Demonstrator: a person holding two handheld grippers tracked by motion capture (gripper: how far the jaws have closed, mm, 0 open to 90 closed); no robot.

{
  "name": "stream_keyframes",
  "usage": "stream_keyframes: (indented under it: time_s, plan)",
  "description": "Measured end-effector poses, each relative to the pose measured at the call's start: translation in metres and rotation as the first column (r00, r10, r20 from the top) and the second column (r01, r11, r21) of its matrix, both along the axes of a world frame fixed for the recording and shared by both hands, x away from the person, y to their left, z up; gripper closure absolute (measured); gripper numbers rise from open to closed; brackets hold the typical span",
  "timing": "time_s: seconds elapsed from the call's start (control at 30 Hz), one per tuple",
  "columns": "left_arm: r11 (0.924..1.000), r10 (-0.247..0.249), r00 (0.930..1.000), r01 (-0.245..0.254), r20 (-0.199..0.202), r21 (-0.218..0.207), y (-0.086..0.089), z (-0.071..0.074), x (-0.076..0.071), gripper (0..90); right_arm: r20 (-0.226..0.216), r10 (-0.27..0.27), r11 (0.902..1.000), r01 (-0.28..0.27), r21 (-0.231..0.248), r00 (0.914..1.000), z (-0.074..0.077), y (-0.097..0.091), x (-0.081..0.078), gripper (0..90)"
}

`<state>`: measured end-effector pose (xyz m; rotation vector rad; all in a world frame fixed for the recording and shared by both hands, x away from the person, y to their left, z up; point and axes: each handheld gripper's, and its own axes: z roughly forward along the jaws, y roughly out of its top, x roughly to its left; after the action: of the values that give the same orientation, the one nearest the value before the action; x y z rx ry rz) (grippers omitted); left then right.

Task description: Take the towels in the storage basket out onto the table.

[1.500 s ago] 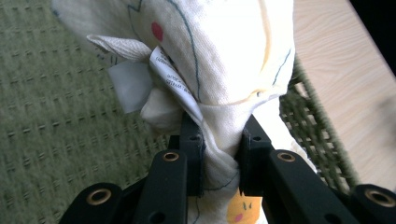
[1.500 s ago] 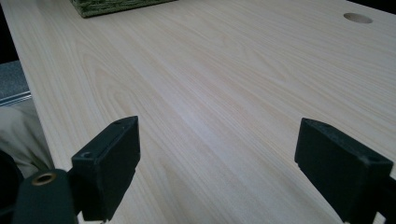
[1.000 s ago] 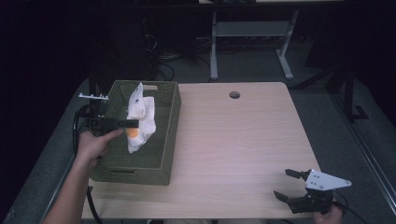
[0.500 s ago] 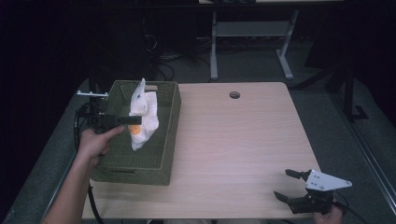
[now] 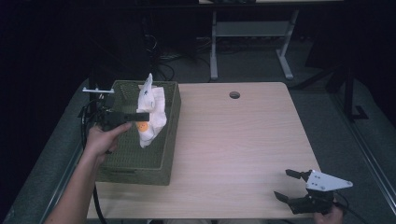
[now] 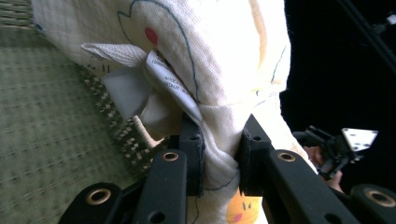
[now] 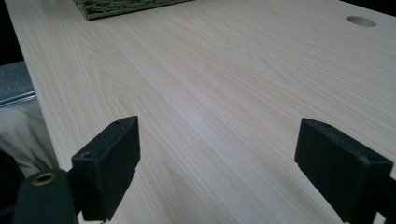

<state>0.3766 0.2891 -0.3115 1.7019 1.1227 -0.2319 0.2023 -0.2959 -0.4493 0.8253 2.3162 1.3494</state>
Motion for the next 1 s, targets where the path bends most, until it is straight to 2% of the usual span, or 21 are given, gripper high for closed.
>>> stream_keyframes:
  time_s: [0.6, 1.0]
  plan:
    - [0.9963, -0.086, 0.9959, 0.086, 0.027, -0.001, -0.044, 0.010, 0.006, 75.8, 0.006, 0.001, 1.0000, -0.001, -0.001, 1.0000, 0.000, -0.001, 0.000, 13.8]
    - [0.9926, -0.121, 0.9924, 0.120, 0.026, 0.018, -0.066, 0.008, 0.010, 75.7, -0.003, -0.009, 0.9999, 0.009, 0.013, 1.0000, 0.000, -0.001, -0.001, 13.8]
